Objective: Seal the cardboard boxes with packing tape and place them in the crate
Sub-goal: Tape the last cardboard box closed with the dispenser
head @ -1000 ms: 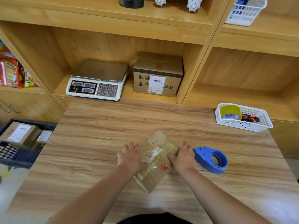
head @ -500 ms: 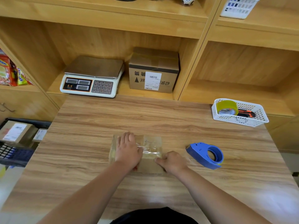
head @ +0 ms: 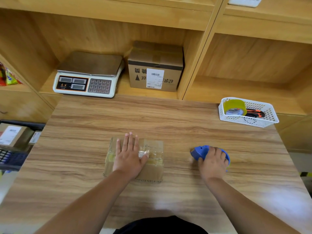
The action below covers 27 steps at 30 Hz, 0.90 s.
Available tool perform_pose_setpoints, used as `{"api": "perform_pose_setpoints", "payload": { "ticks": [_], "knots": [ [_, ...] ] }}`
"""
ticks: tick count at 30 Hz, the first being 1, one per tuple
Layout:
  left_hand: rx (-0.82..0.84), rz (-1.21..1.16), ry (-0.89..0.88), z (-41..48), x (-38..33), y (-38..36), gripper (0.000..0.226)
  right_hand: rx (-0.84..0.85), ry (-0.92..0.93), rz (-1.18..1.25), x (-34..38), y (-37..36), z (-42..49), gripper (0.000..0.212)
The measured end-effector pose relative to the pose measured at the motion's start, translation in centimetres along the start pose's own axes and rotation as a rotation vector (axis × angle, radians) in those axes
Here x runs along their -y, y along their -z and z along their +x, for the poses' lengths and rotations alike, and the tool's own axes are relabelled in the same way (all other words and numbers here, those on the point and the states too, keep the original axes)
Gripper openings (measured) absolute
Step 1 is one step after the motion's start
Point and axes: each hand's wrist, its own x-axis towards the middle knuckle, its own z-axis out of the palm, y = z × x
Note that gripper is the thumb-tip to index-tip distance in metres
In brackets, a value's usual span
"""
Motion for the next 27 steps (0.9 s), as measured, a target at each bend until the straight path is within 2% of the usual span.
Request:
{"api": "perform_pose_setpoints", "payload": {
  "ticks": [2, 3, 6, 9, 11, 13, 15, 20, 27],
  "knots": [
    [0.005, 0.008, -0.008, 0.1, 0.0, 0.1, 0.082, -0.005, 0.009, -0.026, -0.3, -0.1, 0.0, 0.055],
    [0.007, 0.011, -0.008, 0.1, 0.0, 0.2, 0.083, -0.026, 0.072, 0.014, 0.0, -0.1, -0.2, 0.054],
    [0.003, 0.020, -0.001, 0.1, 0.0, 0.1, 0.083, -0.144, 0.413, 0.176, 1.9, -0.6, -0.8, 0.044],
    [-0.015, 0.015, 0.011, 0.0, -0.1, -0.1, 0.083, -0.072, 0.679, 0.268, 4.8, -0.5, -1.3, 0.037],
    [-0.033, 0.011, 0.016, -0.1, -0.1, -0.1, 0.081, 0.043, 0.774, 0.215, 6.9, -0.9, -1.6, 0.043],
    [-0.044, 0.003, 0.011, -0.1, 0.0, -0.2, 0.079, 0.167, 0.724, 0.244, 8.8, -1.4, -1.5, 0.054],
    [-0.048, -0.011, 0.006, -0.1, 0.0, 0.0, 0.075, 0.221, 0.576, 0.353, 10.4, -1.7, -0.9, 0.056],
    [-0.055, -0.021, 0.000, -0.2, 0.0, 0.2, 0.071, 0.426, 0.346, 0.468, 12.3, -2.0, 1.0, 0.039],
    [-0.054, -0.031, -0.001, 0.0, 0.1, 0.1, 0.069, 0.345, 0.398, 0.451, 12.8, -2.2, 1.5, 0.028]
  ]
}}
